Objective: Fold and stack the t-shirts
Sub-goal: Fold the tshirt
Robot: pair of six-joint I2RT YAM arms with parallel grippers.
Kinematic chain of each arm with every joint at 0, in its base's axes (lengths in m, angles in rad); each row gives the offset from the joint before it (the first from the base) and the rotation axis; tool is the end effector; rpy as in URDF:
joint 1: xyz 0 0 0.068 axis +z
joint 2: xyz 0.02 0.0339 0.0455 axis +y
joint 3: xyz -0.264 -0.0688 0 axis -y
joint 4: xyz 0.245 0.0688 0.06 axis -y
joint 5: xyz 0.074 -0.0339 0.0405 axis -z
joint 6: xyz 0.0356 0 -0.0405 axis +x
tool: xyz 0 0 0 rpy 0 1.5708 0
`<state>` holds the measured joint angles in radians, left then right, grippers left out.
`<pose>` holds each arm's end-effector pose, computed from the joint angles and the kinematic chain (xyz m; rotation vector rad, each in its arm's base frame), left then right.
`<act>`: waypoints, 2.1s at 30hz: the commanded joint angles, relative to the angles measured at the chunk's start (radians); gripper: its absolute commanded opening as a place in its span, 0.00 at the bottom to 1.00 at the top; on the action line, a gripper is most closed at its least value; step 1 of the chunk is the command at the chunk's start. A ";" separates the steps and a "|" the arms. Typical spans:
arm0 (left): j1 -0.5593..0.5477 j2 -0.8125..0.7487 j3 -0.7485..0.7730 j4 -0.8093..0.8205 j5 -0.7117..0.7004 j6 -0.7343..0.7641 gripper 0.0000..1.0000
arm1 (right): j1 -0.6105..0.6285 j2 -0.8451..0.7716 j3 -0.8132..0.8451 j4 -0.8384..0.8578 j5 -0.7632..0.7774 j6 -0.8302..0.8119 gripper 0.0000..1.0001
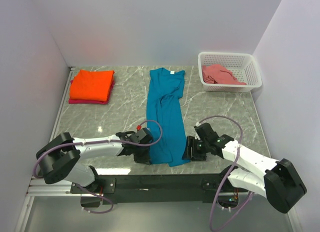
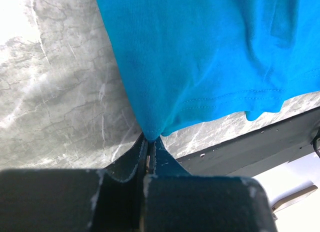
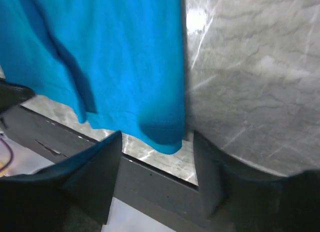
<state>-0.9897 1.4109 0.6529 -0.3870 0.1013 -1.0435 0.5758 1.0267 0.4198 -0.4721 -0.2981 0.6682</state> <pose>0.1300 -0.2045 0.1496 -0.0469 2.9388 -0.6186 0.1367 0.1012 0.1537 0.0240 2.8181 0.7555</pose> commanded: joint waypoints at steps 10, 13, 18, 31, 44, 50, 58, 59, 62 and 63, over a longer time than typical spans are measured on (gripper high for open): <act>-0.003 -0.119 -0.120 0.013 -0.055 -0.070 0.01 | 0.082 -0.022 -0.042 -0.002 -0.032 0.132 0.00; -0.010 -0.187 -0.150 0.023 -0.032 -0.078 0.01 | 0.114 -0.089 -0.093 0.012 -0.087 0.189 0.00; -0.050 -0.296 -0.191 0.030 0.018 -0.115 0.01 | 0.160 -0.194 -0.148 0.015 -0.130 0.280 0.00; -0.046 -0.343 -0.016 -0.047 -0.187 -0.061 0.01 | 0.167 -0.171 0.091 -0.060 0.105 0.163 0.00; 0.103 -0.127 0.286 0.023 -0.363 0.151 0.01 | 0.064 0.062 0.428 -0.030 0.401 0.004 0.00; 0.213 0.022 0.413 0.014 -0.423 0.207 0.01 | -0.036 0.186 0.527 0.053 0.427 -0.033 0.00; 0.304 0.207 0.560 0.117 -0.382 0.278 0.01 | -0.106 0.421 0.684 0.145 0.459 -0.116 0.00; 0.310 0.223 0.571 0.131 -0.387 0.283 0.01 | -0.113 0.450 0.703 0.148 0.455 -0.127 0.00; 0.339 0.282 0.620 0.145 -0.373 0.304 0.01 | -0.128 0.556 0.780 0.135 0.442 -0.139 0.00; 0.348 0.313 0.634 0.142 -0.368 0.307 0.01 | -0.134 0.597 0.810 0.136 0.445 -0.142 0.00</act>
<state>-0.6659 1.6871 1.2201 -0.2920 -0.2668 -0.7784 0.4595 1.5608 1.1419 -0.3740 0.1204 0.5640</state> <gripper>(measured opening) 0.023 0.010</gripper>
